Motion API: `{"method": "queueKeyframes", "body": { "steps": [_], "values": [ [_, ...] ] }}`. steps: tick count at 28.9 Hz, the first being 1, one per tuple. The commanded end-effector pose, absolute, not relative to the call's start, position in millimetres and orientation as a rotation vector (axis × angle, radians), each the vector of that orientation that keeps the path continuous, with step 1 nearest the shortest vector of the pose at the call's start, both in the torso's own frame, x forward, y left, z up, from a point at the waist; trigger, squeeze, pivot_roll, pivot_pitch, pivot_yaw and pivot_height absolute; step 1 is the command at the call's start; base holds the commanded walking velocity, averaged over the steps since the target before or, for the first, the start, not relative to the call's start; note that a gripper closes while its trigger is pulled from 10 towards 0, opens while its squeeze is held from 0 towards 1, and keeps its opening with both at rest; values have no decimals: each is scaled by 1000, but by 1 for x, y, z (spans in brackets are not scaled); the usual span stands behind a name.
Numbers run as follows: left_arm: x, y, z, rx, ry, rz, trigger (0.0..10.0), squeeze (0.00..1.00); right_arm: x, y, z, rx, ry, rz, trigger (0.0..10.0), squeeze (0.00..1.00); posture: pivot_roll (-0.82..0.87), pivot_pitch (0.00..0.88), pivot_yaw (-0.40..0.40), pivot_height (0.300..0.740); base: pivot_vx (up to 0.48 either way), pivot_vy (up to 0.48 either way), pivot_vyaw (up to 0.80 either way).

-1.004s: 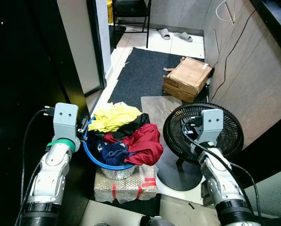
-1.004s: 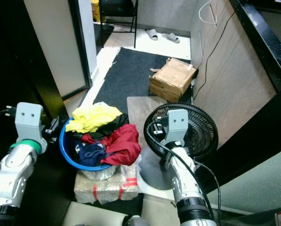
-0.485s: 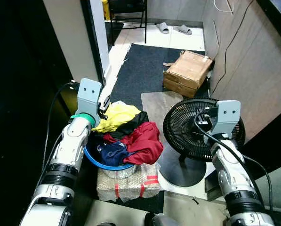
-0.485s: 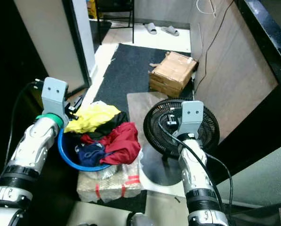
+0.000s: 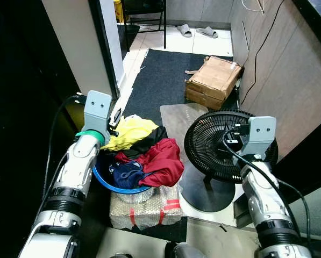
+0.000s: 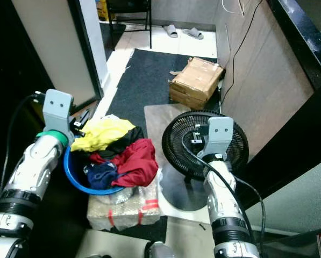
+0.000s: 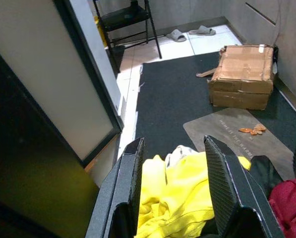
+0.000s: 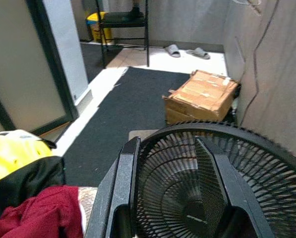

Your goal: Clothes washing

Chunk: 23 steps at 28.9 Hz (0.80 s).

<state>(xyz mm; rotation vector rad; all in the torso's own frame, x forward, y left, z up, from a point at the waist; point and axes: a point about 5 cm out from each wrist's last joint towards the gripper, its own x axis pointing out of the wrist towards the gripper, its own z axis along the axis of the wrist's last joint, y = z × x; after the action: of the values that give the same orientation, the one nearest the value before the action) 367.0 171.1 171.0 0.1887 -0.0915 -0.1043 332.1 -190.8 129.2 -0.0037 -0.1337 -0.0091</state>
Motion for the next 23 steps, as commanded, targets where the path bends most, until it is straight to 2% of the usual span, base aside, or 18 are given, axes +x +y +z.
{"method": "queueKeyframes", "body": {
  "steps": [1, 12, 23],
  "values": [
    [364, 177, 164, 192, -75, -83, 10000, 0, 334, -188, 128, 6, -130, -5, 10000, 0, -27, 114, 61, 695, 0, 0, 0],
    [360, 188, 167, 199, -91, -43, 10000, 0, 339, -180, 130, 11, -134, 21, 10000, 0, -6, 112, 47, 655, 0, 0, 0],
    [360, 188, 166, 195, -93, -36, 10000, 0, 340, -179, 129, 10, -134, 26, 10000, 0, -8, 115, 44, 615, 0, 0, 0]
  ]
}}
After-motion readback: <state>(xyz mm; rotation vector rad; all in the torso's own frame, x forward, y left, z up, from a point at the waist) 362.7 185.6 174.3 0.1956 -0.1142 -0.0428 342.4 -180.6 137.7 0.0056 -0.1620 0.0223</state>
